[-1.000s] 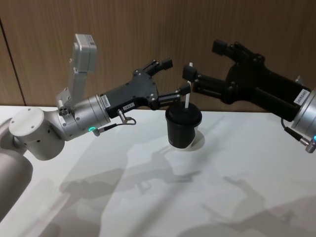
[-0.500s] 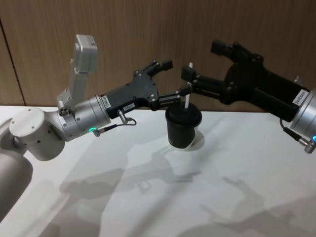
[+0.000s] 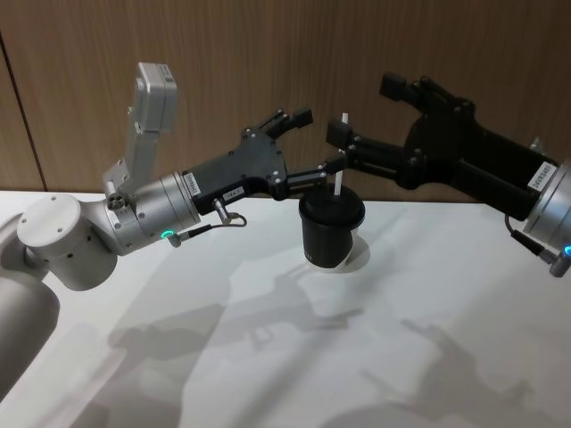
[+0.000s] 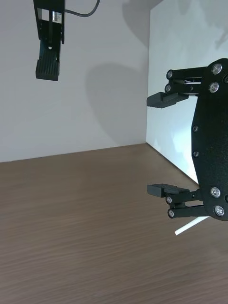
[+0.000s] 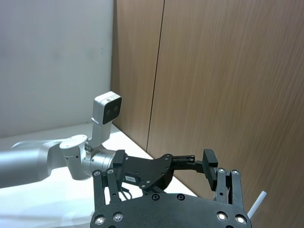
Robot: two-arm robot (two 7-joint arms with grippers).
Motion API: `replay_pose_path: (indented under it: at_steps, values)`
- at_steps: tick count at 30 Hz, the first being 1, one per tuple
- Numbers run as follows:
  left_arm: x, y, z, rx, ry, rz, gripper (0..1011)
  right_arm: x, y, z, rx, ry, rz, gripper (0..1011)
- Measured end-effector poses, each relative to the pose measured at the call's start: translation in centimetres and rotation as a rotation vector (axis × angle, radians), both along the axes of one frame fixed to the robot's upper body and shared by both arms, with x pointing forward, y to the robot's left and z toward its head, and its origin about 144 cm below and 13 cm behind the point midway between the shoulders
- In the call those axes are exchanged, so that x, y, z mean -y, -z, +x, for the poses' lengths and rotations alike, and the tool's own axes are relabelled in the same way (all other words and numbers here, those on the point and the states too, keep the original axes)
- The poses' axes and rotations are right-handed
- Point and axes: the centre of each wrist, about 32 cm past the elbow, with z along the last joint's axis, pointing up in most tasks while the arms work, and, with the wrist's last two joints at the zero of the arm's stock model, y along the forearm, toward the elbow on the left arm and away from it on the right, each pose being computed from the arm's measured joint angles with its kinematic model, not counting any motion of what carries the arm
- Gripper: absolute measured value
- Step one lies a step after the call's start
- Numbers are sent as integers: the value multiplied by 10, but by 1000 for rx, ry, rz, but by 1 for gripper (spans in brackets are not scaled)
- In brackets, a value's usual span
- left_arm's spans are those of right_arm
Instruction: Pick up the straw with one hand, pass it to the other hand, and insert it into the cup.
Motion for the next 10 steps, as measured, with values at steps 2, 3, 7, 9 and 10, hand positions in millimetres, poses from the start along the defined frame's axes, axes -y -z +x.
replay_pose_path:
  at_steps: [2,3,7,9,10]
  values:
    - [0,0,0,0,0,0,1003,0,0,0,0,0,0,1001]
    - [0,0,0,0,0,0,1003,0,0,0,0,0,0,1001]
    - [0,0,0,0,0,0,1003,0,0,0,0,0,0,1001]
    - [0,0,0,0,0,0,1003,0,0,0,0,0,0,1001]
    - [0,0,0,0,0,0,1003,0,0,0,0,0,0,1001]
